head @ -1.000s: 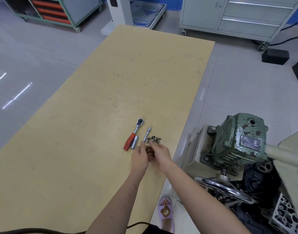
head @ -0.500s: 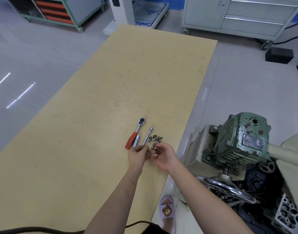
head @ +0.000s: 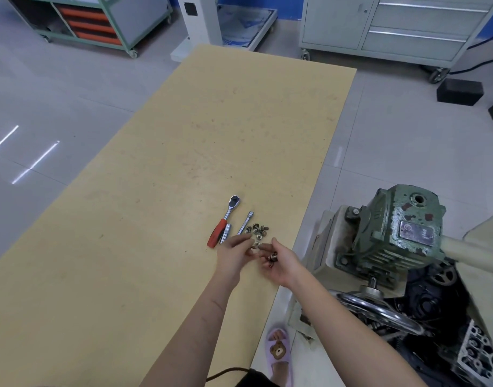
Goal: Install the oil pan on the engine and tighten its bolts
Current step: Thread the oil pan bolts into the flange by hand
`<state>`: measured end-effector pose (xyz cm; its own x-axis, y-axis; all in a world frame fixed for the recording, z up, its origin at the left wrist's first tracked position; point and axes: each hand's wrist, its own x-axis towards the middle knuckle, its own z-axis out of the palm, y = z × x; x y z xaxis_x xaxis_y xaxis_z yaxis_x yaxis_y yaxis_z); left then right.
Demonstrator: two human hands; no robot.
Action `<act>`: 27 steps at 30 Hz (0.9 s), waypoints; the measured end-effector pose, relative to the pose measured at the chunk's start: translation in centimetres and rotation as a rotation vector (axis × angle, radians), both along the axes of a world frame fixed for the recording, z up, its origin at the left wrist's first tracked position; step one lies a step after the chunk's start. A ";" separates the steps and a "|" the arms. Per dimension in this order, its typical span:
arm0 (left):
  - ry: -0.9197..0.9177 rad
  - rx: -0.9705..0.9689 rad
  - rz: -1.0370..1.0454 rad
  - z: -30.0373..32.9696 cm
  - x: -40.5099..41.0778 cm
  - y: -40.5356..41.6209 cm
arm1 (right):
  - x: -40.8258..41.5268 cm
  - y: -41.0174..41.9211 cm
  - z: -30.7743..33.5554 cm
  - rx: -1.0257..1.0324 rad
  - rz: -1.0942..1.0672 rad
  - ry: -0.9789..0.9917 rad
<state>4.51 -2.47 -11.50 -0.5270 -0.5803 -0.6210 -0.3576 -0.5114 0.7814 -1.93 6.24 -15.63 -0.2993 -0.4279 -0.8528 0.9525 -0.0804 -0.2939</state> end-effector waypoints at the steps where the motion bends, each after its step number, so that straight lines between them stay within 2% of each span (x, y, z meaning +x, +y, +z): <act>1: -0.011 -0.046 -0.086 0.3 -0.2 0.5 | 0.1 -0.1 0.0 -0.018 -0.012 -0.008; 4: -0.074 -0.210 -0.308 0.9 -0.8 1.8 | 0.3 -0.4 -0.1 -0.075 -0.063 -0.035; 6: -0.088 -0.224 -0.360 1.2 -1.0 1.9 | 0.3 -0.3 -0.3 -0.085 -0.058 -0.014; 9: -0.066 -0.185 -0.170 1.2 -0.9 1.1 | 0.2 0.2 -0.3 -0.044 -0.010 0.011; 11: -0.166 -0.342 -0.120 0.3 -0.4 0.5 | 0.1 0.6 -0.3 -0.016 -0.009 -0.017; 13: -0.316 -0.517 -0.258 -0.8 0.0 0.5 | 0.0 0.9 -0.3 0.013 -0.013 -0.019; 15: -0.428 -0.602 -0.415 -1.8 0.1 1.1 | 0.0 1.0 -0.2 0.017 -0.021 -0.026; 20: -0.525 -0.717 -0.509 -3.1 0.0 1.9 | -0.1 1.0 -0.2 0.012 -0.032 -0.024; 23: -0.468 -0.677 -0.464 -2.8 0.0 1.8 | 0.0 1.1 -0.3 0.004 -0.043 -0.034; 25: -0.306 -0.551 -0.355 -2.1 0.2 1.9 | 0.2 0.9 -0.2 -0.023 -0.090 -0.055; 27: -0.163 -0.583 -0.353 -1.0 0.3 2.2 | 0.3 0.5 0.0 -0.058 -0.175 -0.075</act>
